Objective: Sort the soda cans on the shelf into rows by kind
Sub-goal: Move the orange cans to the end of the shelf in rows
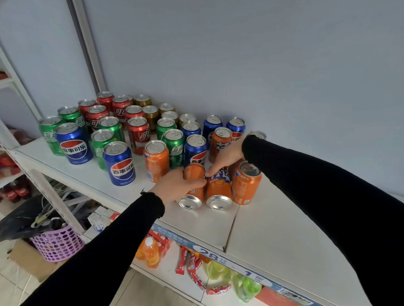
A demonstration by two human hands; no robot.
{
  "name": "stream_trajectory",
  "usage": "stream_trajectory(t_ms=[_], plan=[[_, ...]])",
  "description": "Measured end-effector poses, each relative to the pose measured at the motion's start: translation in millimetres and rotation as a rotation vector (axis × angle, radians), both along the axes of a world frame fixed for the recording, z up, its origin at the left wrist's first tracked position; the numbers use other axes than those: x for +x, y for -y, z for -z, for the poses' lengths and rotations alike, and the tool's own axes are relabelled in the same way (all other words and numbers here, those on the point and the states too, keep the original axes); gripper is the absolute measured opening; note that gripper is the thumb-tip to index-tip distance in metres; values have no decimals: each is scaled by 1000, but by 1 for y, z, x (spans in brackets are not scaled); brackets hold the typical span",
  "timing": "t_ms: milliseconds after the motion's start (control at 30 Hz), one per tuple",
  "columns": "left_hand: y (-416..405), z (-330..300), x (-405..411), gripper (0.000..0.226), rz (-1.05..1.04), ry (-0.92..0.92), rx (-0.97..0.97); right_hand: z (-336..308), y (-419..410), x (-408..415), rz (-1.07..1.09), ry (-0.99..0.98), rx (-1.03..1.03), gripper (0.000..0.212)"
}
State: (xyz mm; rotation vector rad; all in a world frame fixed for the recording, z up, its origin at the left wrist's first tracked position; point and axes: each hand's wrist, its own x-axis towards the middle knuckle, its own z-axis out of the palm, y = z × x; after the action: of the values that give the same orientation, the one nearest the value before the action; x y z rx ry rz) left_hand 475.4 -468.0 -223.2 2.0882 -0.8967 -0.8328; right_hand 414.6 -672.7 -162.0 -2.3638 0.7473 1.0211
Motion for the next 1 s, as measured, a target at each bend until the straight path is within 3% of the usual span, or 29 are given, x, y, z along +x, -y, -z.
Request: stream_trajectory(t_ms=[133,300,400,800,1000], plan=[[-21,-1,-3,57,-28,-35,-148,-22,1,-12,52,143,106,67],[-42,4,-5,71,-17,113,-277,-33,-22,-33,-177,479,-287,62],[-44,8,-1,75,-24,183,-325,-23,-33,-39,-221,580,-383,65],[-55,13,7,84,37,121,-370,-20,-62,-59,-139,664,-480,62],[-84,21,6,87,14,186,-393,-27,-95,-90,15,972,-549,52]])
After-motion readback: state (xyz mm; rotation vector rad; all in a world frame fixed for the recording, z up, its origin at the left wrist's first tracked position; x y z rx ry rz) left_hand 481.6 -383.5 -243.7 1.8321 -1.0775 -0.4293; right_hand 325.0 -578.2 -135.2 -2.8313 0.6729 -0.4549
